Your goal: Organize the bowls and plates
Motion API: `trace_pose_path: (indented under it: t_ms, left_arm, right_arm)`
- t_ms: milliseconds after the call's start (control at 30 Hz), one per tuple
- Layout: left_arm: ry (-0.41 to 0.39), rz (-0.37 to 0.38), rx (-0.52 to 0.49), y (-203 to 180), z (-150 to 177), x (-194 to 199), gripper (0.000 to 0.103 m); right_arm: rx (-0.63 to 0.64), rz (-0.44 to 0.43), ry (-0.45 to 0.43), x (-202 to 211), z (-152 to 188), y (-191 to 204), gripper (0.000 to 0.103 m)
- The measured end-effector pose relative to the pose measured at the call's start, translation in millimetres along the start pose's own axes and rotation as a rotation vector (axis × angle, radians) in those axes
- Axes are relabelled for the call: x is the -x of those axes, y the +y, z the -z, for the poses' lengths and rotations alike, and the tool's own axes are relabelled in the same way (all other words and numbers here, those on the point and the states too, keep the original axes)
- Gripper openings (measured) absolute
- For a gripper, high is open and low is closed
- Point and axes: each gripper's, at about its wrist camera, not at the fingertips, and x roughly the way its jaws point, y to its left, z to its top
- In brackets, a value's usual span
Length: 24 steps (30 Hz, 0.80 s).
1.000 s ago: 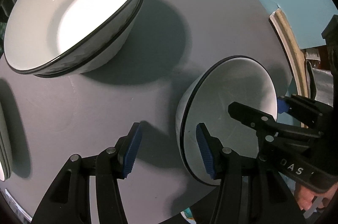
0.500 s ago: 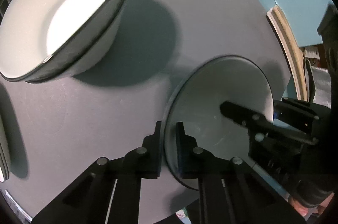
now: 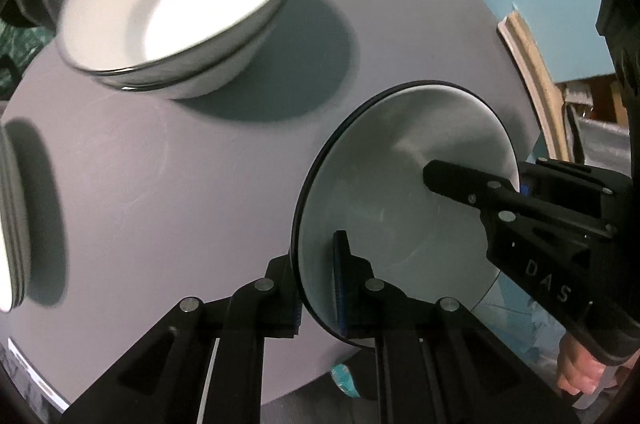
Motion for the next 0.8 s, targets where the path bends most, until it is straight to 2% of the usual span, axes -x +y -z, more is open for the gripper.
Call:
trace_pose_path:
  t_ms: [133, 200, 300, 333, 467, 633, 800]
  left_arm:
    - [-0.032, 0.009, 0.038, 8, 1, 21, 0.011]
    - [-0.052, 0.015, 0.059, 31, -12, 37, 0.011]
    - [-0.086, 0.018, 0.084, 34, -6, 59, 0.011]
    - [-0.093, 0.019, 0.090, 28, 5, 55, 0.011]
    - [-0.129, 0.026, 0.118, 36, 2, 73, 0.011]
    - [-0.167, 0.010, 0.137, 32, -10, 80, 0.011]
    - [-0.200, -0.008, 0.158, 44, -22, 92, 0.011]
  right_arm:
    - [0.034, 0.002, -0.016, 19, -5, 8, 0.010]
    - [0.056, 0.002, -0.027, 29, -11, 16, 0.010]
    - [0.082, 0.002, -0.044, 38, -16, 28, 0.010]
    - [0.092, 0.001, -0.052, 40, -17, 31, 0.010]
    - [0.126, -0.001, -0.077, 51, -27, 44, 0.010]
    - [0.169, -0.005, -0.100, 56, -38, 66, 0.010]
    - [0.204, -0.009, -0.115, 59, -54, 79, 0.010]
